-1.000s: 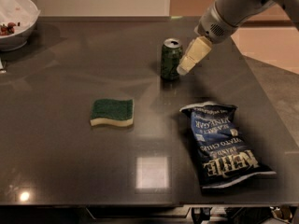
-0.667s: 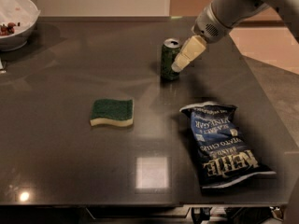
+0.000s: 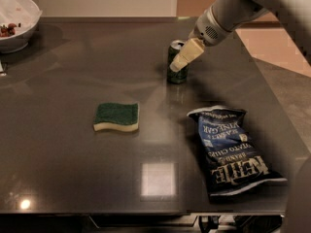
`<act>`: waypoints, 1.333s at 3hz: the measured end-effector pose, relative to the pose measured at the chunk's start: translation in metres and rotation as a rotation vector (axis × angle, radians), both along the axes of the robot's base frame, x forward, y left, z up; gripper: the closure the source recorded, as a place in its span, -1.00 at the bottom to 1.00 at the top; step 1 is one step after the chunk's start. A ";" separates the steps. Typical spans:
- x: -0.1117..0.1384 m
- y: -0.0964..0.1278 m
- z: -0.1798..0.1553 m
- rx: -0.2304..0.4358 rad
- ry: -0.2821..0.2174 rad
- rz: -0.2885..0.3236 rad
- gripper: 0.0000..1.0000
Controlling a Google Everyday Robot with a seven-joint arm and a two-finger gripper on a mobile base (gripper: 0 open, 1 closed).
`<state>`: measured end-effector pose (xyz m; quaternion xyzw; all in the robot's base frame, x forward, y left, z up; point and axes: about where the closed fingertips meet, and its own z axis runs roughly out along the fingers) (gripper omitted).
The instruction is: Move green can near sponge
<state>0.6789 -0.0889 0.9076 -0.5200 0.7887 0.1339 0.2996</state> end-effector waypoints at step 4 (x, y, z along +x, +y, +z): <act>-0.049 0.038 0.020 0.081 -0.011 0.183 1.00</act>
Offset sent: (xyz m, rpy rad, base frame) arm -0.0121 0.0062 0.0034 0.0479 0.0119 0.0399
